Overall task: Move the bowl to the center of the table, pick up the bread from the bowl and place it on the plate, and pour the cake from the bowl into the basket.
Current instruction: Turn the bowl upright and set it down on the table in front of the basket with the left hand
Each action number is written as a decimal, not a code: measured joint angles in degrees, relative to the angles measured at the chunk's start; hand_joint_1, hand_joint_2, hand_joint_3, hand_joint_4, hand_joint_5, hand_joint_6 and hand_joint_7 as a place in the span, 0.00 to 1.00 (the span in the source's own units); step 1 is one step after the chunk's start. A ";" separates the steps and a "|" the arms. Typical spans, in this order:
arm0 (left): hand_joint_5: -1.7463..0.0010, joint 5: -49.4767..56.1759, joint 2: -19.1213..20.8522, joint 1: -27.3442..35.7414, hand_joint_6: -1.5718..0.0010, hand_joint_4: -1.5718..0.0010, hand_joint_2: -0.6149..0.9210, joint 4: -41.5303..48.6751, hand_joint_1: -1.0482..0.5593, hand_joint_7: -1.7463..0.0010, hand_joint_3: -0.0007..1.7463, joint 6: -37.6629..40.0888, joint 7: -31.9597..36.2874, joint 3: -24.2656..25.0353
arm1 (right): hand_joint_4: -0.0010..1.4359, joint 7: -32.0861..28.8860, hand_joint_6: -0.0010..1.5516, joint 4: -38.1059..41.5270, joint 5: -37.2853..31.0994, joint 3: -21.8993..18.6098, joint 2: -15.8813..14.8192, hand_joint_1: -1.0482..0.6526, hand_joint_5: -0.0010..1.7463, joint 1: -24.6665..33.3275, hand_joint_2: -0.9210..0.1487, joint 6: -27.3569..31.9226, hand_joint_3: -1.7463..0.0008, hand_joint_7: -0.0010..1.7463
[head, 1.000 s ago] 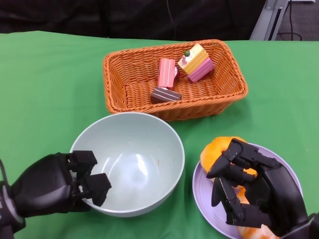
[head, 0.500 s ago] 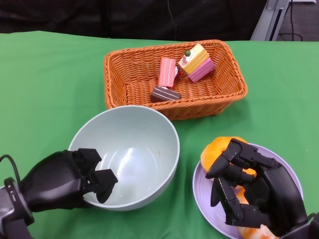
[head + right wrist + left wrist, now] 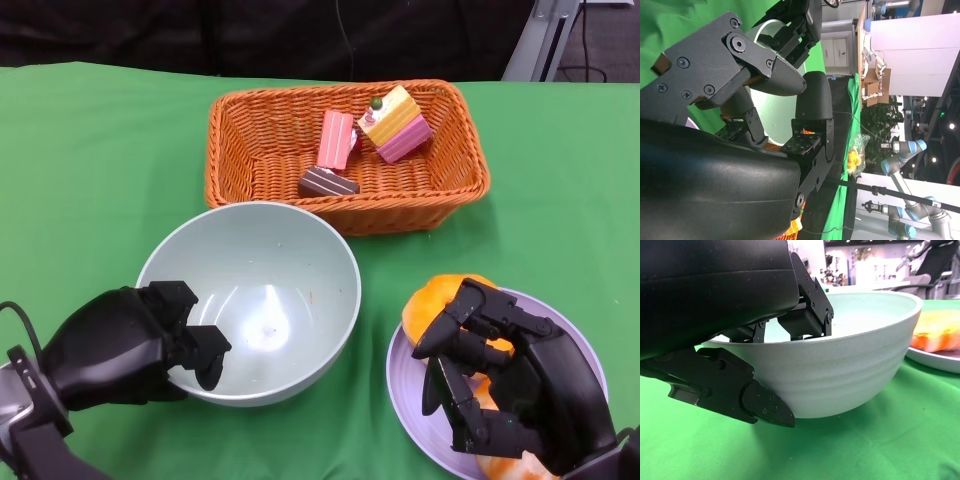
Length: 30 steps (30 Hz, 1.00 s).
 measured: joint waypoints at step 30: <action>0.85 -3.29 3.43 1.32 0.40 0.43 1.00 -4.49 0.17 1.00 0.03 -3.61 -4.38 3.68 | 0.51 0.11 0.42 -0.54 0.11 0.05 0.01 0.47 1.00 0.07 0.39 0.41 0.33 0.89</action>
